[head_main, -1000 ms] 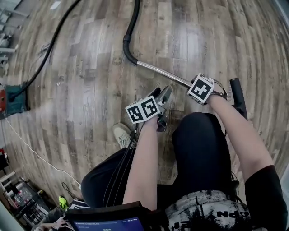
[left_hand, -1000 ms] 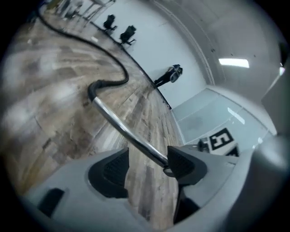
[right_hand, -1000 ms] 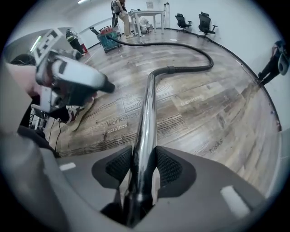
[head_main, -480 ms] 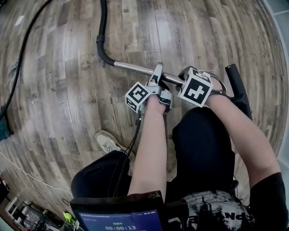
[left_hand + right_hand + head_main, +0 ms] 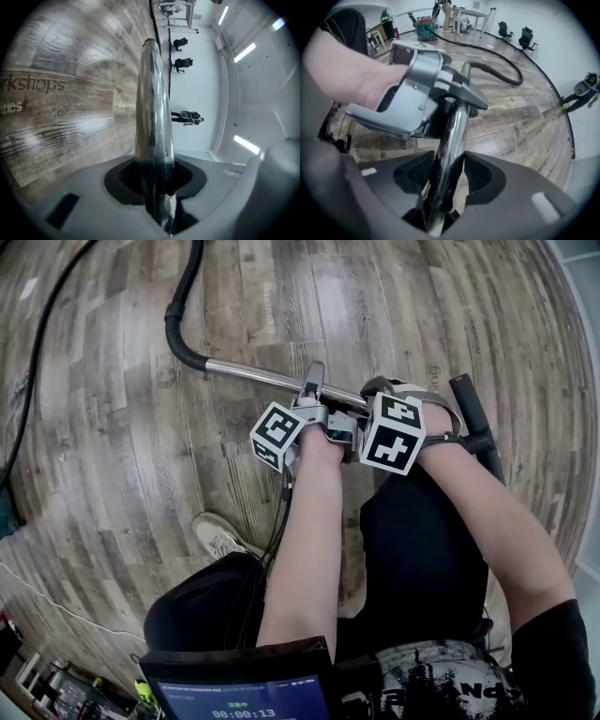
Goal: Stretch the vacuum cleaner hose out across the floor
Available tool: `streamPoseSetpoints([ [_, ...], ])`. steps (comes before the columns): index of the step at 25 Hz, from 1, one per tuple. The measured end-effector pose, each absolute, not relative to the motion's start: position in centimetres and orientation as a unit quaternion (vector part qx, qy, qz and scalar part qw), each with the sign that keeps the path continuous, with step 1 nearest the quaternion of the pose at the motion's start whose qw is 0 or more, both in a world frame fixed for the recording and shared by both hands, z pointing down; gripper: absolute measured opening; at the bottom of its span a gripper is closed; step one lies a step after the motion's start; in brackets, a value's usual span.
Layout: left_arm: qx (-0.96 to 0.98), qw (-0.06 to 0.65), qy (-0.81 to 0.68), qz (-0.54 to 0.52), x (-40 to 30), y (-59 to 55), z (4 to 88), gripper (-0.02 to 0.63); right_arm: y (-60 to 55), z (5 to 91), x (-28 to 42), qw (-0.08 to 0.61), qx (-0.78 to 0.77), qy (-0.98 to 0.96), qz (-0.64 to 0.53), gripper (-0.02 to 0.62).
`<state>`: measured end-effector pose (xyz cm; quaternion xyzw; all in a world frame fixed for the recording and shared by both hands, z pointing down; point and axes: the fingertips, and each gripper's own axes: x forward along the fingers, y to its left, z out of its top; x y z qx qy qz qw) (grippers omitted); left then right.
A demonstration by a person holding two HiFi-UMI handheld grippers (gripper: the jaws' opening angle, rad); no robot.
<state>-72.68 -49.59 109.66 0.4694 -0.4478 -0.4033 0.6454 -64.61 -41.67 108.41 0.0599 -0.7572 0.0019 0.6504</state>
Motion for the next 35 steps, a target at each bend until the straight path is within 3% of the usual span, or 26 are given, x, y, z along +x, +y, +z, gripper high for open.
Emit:
streamPoseSetpoints([
  [6,0.461,0.639,-0.456,-0.413,-73.3,-49.3,108.7,0.117,-41.2,109.9,-63.8,0.658,0.046,-0.751,0.028,0.155],
  [12,0.457,0.583,-0.483,-0.467,-79.3,-51.0,106.6,0.132,-40.4,107.8,-62.2,0.635,0.017,-0.770,0.055,0.152],
  [14,0.470,0.582,-0.488,-0.450,-79.8,-51.4,105.8,0.092,-40.3,107.3,-61.6,0.628,0.013,-0.776,0.060,0.152],
  [20,0.488,0.585,-0.512,-0.397,-79.7,-50.2,100.1,0.089,-40.3,104.2,-61.7,0.644,0.071,-0.761,0.038,0.173],
  [23,0.494,0.590,-0.526,-0.362,-79.4,-48.1,94.8,0.086,-38.7,100.1,-61.9,0.663,0.078,-0.745,0.003,0.165],
  [26,0.499,0.596,-0.539,-0.324,-79.4,-45.4,88.4,0.083,-35.5,94.4,-62.6,0.661,0.039,-0.749,-0.007,0.116],
  [35,0.462,0.618,-0.574,-0.272,-76.1,-37.1,68.3,0.086,-24.8,72.8,-60.0,0.632,-0.037,-0.769,0.094,0.110],
])
